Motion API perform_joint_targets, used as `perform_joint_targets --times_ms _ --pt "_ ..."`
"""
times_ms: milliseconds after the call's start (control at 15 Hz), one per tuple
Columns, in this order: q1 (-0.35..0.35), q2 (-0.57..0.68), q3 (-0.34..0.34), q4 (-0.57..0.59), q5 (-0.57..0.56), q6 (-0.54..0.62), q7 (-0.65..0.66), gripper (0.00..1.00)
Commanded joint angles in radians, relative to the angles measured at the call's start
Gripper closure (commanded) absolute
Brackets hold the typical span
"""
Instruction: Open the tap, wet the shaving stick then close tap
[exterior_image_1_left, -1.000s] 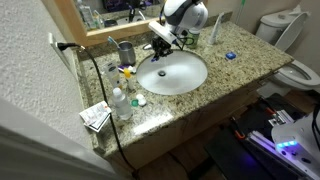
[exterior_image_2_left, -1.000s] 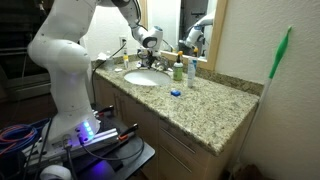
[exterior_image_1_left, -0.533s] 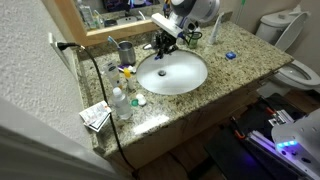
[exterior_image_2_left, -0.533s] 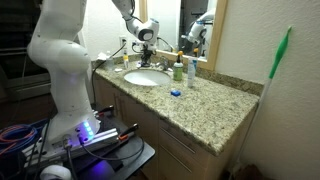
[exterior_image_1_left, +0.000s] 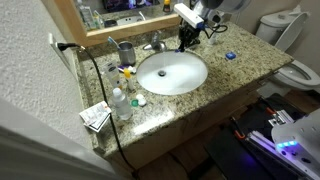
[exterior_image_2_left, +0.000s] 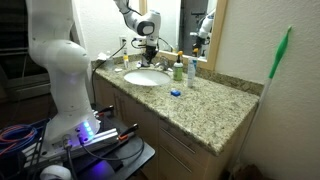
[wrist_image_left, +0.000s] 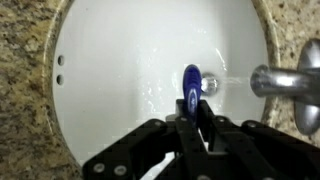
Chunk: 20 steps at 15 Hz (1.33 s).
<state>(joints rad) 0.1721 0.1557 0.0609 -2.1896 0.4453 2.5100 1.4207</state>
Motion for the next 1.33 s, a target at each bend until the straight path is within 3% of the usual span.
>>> perform_joint_targets --times_ms 0,267,333,400,733,867,1000,1133,1200,1267 --pt "-0.031 -0.031 0.008 -0.037 0.014 0.035 0.002 0.85" --pt "-0.053 -0.095 0.004 -0.108 0.041 0.075 -0.007 0.85" --pt "-0.053 -0.096 0.005 -0.110 0.041 0.076 -0.007 0.96" --pt "-0.059 -0.097 -0.006 -0.118 0.009 0.075 0.018 0.96" --pt "-0.130 -0.237 -0.101 -0.290 -0.343 0.121 0.266 0.96" --pt "-0.183 -0.288 -0.127 -0.350 -0.409 0.114 0.303 0.96" --pt "-0.233 -0.323 -0.155 -0.402 -0.371 0.141 0.252 0.96" --pt "-0.251 -0.329 -0.195 -0.438 -0.231 0.229 0.148 0.96" --pt "-0.246 -0.330 -0.216 -0.452 -0.142 0.270 0.080 0.96" --pt "-0.158 -0.347 -0.306 -0.465 -0.044 0.304 0.016 0.96"
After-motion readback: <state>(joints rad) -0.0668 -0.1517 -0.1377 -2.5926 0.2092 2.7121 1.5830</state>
